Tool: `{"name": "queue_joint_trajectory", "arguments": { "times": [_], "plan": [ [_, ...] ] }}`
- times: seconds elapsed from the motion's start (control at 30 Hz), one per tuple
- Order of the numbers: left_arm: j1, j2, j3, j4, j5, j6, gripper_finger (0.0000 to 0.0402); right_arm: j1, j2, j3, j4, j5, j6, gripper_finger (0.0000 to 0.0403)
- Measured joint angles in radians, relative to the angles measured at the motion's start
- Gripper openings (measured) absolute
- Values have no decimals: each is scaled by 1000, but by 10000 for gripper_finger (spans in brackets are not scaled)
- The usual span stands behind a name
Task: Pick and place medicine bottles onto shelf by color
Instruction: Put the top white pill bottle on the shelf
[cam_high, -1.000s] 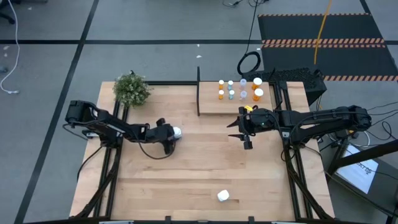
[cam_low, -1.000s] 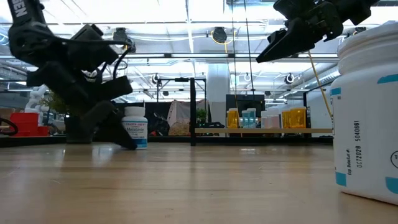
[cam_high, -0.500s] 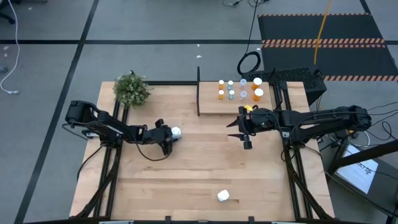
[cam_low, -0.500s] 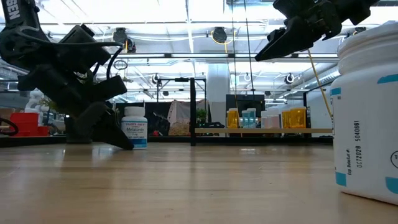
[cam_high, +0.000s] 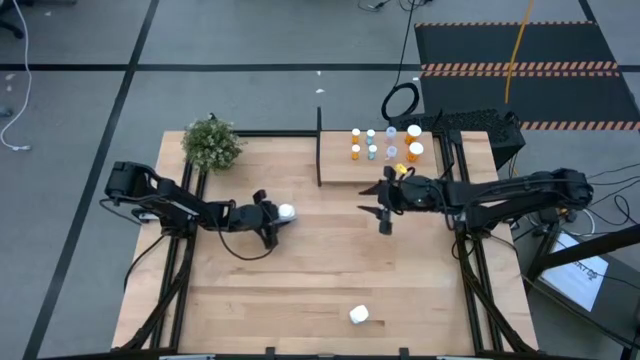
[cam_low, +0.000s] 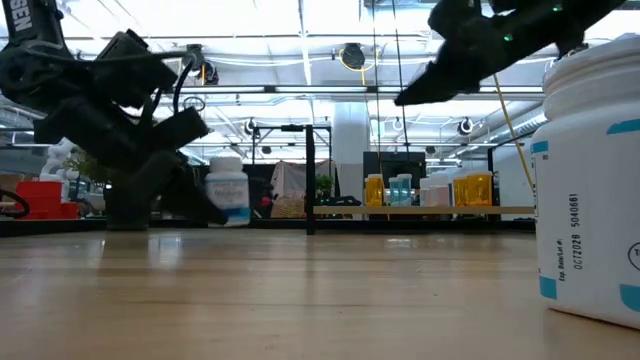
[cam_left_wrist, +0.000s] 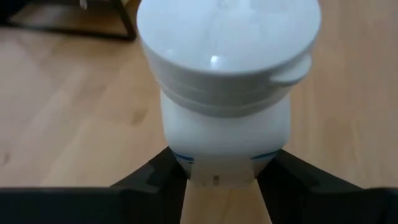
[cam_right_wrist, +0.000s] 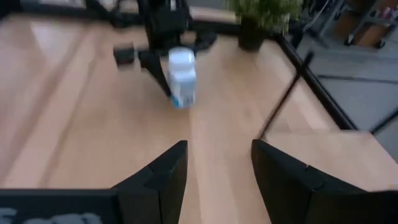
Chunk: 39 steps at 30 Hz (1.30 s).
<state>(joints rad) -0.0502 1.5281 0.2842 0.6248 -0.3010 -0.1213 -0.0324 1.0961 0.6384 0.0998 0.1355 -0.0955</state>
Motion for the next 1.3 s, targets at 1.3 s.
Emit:
{"name": "queue_joint_trajectory", "arguments": {
  "times": [1.3],
  "plan": [
    [35, -11, 296, -313, 192, 190, 170, -27, 765, 731, -227, -267, -26, 263]
  ]
}}
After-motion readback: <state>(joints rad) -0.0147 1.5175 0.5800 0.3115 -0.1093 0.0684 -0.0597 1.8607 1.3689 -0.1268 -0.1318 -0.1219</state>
